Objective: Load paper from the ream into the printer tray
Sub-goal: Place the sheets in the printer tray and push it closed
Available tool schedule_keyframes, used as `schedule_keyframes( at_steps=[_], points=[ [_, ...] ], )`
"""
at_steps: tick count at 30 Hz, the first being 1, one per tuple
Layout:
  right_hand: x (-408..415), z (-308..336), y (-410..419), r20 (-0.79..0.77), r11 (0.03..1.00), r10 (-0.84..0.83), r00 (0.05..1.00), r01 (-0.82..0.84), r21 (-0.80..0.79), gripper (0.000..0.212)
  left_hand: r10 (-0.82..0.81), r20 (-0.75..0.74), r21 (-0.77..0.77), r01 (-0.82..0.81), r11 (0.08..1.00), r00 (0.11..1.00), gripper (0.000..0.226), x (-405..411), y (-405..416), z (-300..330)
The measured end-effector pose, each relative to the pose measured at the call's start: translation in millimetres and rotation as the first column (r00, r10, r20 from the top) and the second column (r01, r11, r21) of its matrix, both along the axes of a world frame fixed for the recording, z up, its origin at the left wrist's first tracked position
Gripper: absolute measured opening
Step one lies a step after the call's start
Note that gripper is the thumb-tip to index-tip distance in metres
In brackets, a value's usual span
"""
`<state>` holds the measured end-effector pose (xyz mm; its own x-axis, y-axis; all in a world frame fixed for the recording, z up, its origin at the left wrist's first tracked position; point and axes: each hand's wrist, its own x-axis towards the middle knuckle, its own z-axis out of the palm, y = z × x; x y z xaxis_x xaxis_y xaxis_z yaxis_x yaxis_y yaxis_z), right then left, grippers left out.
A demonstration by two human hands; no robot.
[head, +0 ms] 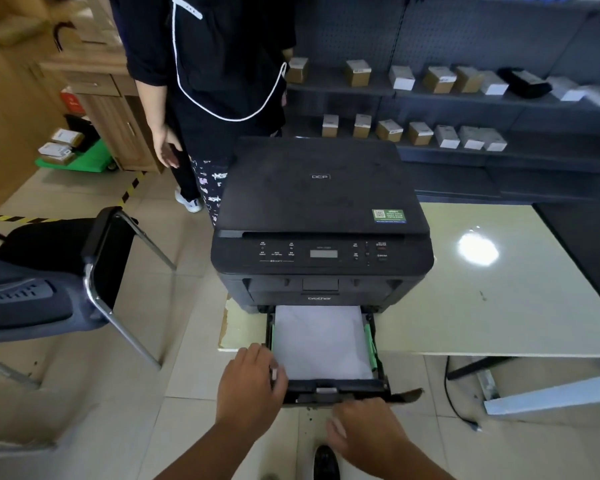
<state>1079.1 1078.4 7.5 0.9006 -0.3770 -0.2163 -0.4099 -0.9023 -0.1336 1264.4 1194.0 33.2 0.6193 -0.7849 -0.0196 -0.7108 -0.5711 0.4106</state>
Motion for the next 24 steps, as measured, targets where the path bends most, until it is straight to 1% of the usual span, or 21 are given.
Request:
schedule_keyframes(
  at_steps=[2,3,5,8,11,14,16,19,21,24],
  points=[
    [-1,0,2,-0.038,0.998,-0.028,0.999,0.026,-0.049,0.029,0.017,-0.033,-0.016,-0.017,1.000,0.999,0.020,-7,2,4],
    [0,-1,2,-0.049,0.998,-0.044,0.998,0.041,-0.055,0.028,-0.006,-0.018,-0.014,0.005,1.000,1.000,0.023,-11,4,3],
    [2,0,0,-0.063,0.996,-0.072,0.995,0.070,-0.047,0.025,-0.074,0.010,0.004,0.074,0.997,0.997,0.025,-17,10,0],
    [5,0,-6,-0.025,0.996,-0.080,0.996,0.080,0.024,0.010,-0.165,0.023,0.001,0.165,0.986,0.986,0.026,-25,17,-9],
    [13,3,-15,0.004,0.991,-0.121,0.993,0.121,0.061,0.023,-0.147,-0.034,0.032,0.149,0.988,0.988,0.024,-28,15,-21],
    [21,7,-26,-0.010,0.986,-0.141,0.990,0.141,0.086,0.027,-0.118,-0.055,0.013,0.119,0.993,0.991,0.024,-24,3,-26],
    [27,7,-33,-0.007,0.986,-0.144,0.990,0.144,0.090,0.028,-0.131,-0.059,0.013,0.132,0.991,0.990,0.029,-20,-9,-28],
    [36,1,-43,-0.011,0.976,-0.194,0.981,0.194,0.099,0.033,-0.147,-0.089,0.012,0.149,0.989,0.985,0.031,-12,-29,-29],
    [42,-1,-49,-0.041,0.960,-0.253,0.967,0.256,0.113,0.045,-0.138,-0.110,0.025,0.141,0.990,0.984,0.042,-7,-38,-32],
    [49,-3,-64,-0.074,0.927,-0.343,0.937,0.350,0.135,0.069,-0.085,-0.179,0.053,0.096,0.994,0.980,0.061,-1,-52,-33]
  ],
)
